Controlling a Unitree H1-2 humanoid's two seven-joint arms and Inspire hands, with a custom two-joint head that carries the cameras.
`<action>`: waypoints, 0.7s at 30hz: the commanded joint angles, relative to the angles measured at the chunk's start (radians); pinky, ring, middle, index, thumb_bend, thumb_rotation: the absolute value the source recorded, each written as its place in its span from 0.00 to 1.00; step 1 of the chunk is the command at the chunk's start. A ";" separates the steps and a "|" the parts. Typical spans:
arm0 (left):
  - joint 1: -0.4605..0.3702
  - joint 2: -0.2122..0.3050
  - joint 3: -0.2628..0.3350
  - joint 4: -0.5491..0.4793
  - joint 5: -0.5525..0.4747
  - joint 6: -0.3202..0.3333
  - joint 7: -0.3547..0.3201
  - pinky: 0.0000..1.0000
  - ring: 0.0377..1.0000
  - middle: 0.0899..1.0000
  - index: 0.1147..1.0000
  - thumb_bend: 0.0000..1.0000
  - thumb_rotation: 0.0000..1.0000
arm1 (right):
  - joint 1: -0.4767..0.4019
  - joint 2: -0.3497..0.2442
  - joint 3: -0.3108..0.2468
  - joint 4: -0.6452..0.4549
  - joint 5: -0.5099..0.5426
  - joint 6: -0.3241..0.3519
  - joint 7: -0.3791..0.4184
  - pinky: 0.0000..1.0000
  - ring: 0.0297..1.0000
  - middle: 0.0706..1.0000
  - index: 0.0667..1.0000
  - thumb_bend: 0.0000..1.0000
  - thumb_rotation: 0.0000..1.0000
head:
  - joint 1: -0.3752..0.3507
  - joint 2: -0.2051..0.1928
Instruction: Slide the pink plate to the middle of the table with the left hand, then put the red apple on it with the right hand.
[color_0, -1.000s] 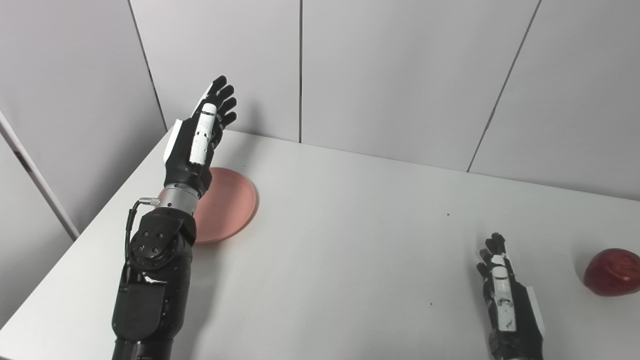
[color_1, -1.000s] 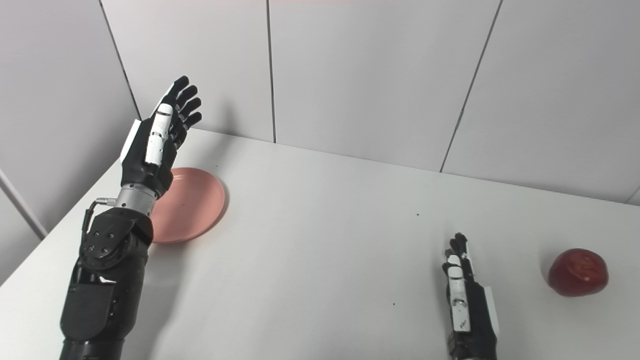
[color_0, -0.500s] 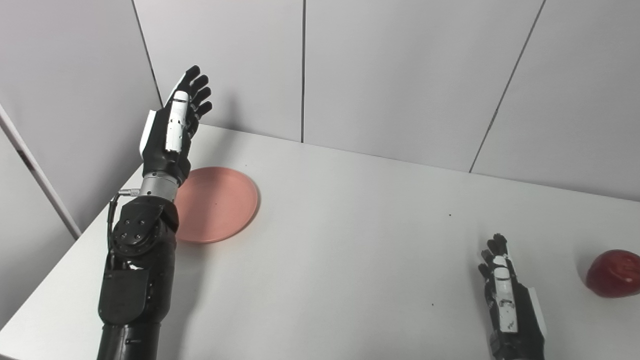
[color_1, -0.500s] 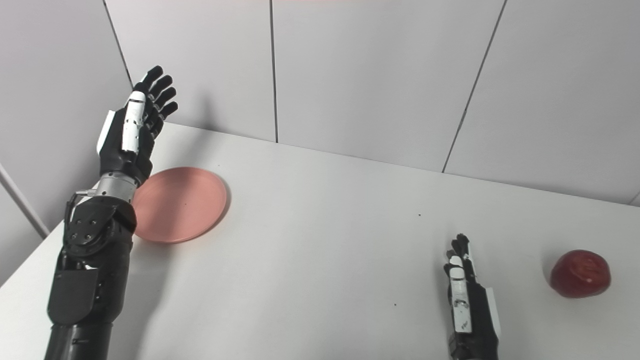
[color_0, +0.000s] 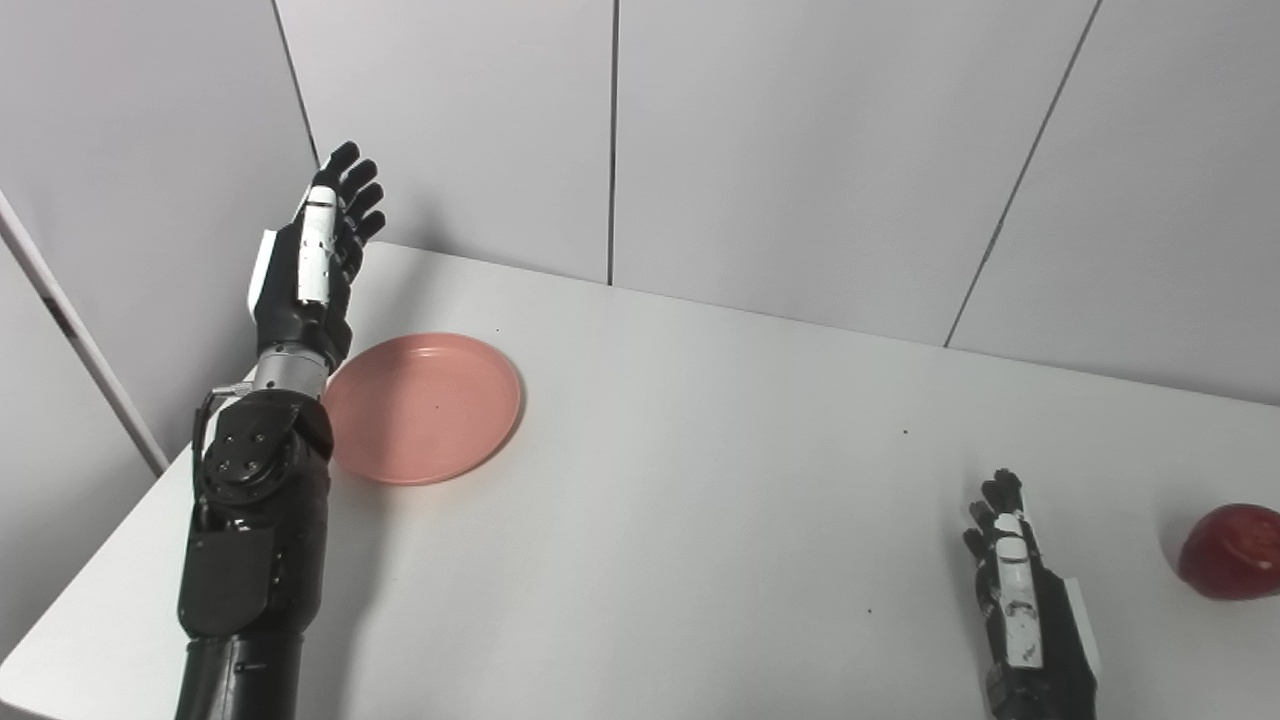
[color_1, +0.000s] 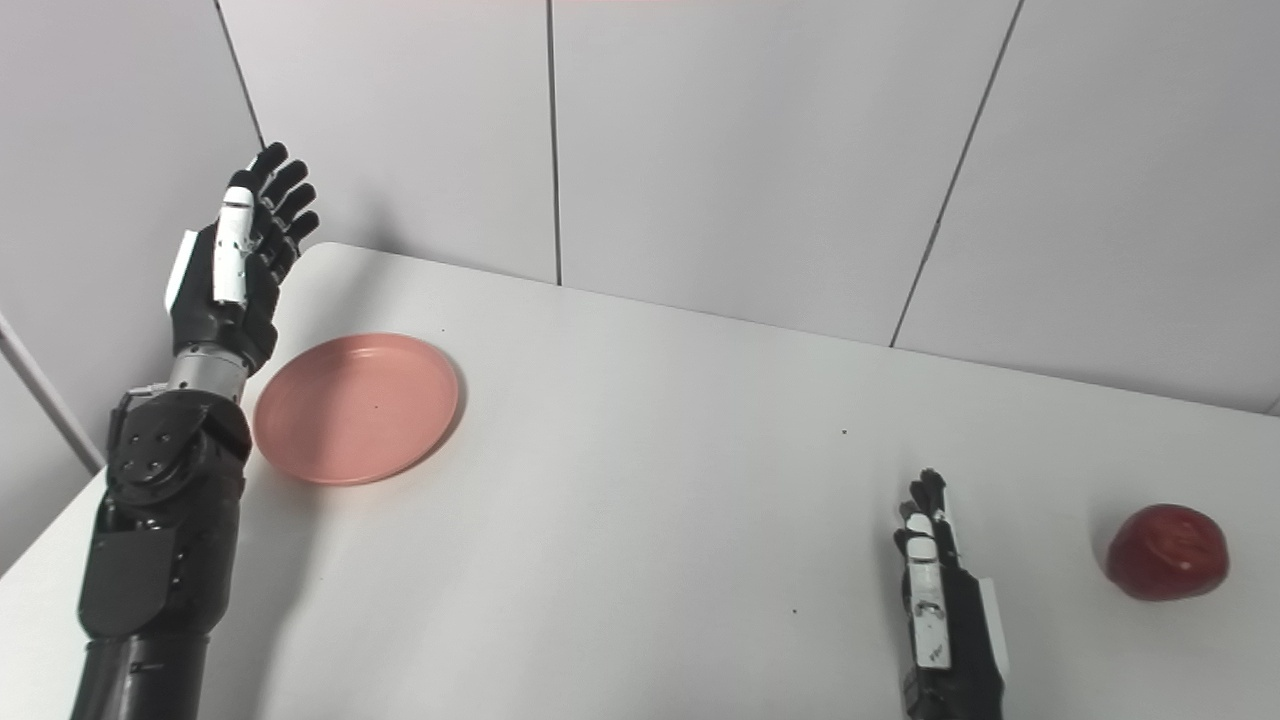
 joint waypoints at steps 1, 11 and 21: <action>-0.049 0.046 0.013 -0.007 -0.018 -0.050 -0.011 0.91 0.93 0.91 0.88 0.38 1.00 | -0.014 -0.007 -0.004 -0.046 -0.002 -0.013 0.006 1.00 1.00 1.00 1.00 0.19 1.00 | 0.000 0.001; -0.038 0.086 0.055 0.056 -0.077 -0.064 -0.017 0.92 0.93 0.92 0.88 0.36 1.00 | -0.009 -0.005 -0.007 -0.070 0.004 0.012 0.002 1.00 1.00 1.00 1.00 0.16 1.00 | 0.010 0.004; -0.022 0.114 0.062 0.117 -0.079 -0.102 -0.023 0.95 0.95 0.94 0.91 0.36 1.00 | -0.009 -0.002 -0.012 -0.068 0.008 0.004 0.001 1.00 1.00 1.00 1.00 0.14 1.00 | 0.014 0.009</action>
